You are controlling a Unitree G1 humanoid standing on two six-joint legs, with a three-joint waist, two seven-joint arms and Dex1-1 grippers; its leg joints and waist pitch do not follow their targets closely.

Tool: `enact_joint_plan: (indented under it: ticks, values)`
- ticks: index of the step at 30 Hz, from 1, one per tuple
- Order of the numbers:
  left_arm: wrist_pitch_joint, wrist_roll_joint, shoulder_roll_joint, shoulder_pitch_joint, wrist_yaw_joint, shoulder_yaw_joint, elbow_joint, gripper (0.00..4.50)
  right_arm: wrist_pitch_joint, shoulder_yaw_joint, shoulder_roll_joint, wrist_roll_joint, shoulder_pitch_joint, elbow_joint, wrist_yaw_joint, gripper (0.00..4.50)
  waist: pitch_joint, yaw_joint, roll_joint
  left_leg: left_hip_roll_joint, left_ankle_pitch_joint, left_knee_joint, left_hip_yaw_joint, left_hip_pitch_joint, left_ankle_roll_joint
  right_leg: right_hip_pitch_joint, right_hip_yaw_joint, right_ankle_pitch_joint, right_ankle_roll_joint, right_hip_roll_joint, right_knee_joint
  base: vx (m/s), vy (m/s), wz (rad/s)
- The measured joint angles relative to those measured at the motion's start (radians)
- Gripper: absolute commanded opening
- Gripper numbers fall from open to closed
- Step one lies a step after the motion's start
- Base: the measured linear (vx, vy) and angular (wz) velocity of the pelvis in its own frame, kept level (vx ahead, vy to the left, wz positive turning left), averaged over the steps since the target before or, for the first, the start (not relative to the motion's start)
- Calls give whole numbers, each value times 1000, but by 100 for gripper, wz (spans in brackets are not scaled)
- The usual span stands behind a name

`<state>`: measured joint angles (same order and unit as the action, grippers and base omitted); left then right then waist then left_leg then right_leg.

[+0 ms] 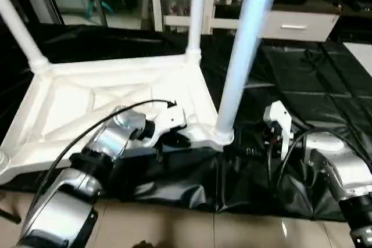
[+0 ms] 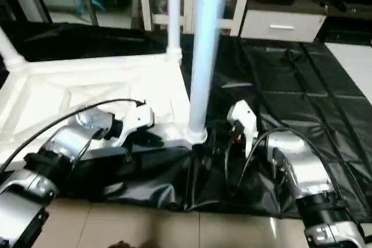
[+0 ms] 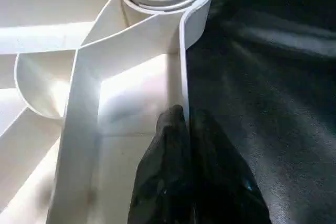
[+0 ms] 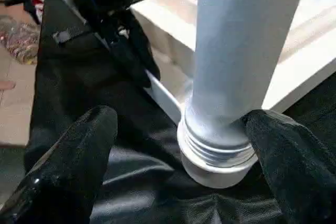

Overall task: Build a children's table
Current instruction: Rotate leg to tighten

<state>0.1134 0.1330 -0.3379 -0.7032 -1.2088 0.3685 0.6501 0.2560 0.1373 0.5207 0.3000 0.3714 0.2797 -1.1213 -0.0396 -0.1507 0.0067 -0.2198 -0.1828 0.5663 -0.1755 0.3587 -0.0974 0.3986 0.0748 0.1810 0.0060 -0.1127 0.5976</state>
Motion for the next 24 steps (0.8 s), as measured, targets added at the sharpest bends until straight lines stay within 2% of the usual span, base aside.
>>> enact_joint_plan:
  ticks: [3,6,9,11,14,21,23,24]
  values:
    - [19,1,-4,18,-10,3,-38,0,0,17,19,-14,1,0,-24,420,4,1,-9,2,0,0,-2,-3,0,1,-5,1,1,0,-1,0,0,0]
    - [28,3,-13,27,-16,10,-66,0,-17,32,29,-43,18,10,-43,420,6,2,-12,3,-1,0,-3,-3,2,1,-6,1,1,0,-2,0,0,0]
    - [37,10,-13,33,-17,23,-90,0,-62,40,0,-94,58,86,7,420,7,1,-9,3,-1,0,-6,-3,2,1,-7,1,1,0,-2,0,0,0]
    - [42,10,-12,38,-30,28,-102,0,-73,50,-12,-114,66,105,47,420,7,-3,-1,4,-1,0,-6,-3,2,1,-7,1,1,0,-2,0,0,0]
    - [55,14,-12,37,-36,34,-108,0,-74,55,-13,-119,64,115,64,420,8,-7,5,5,-1,1,-6,-3,2,1,-9,1,1,0,-1,0,0,0]
    - [64,19,-10,33,-37,41,-113,0,-64,27,-16,-67,42,89,3,420,8,-11,5,5,-1,2,-6,-3,2,0,-8,1,1,0,-1,0,0,0]
    - [67,22,-11,31,-37,42,-114,0,-80,27,-33,-67,65,149,-13,420,8,-11,5,5,-1,2,-6,-3,2,0,-8,1,1,0,0,0,0,0]
    - [68,22,-10,31,-37,43,-115,0,-87,27,-37,-67,70,166,-15,403,8,-12,5,5,-1,2,-6,-2,2,1,-8,1,1,0,0,0,0,0]
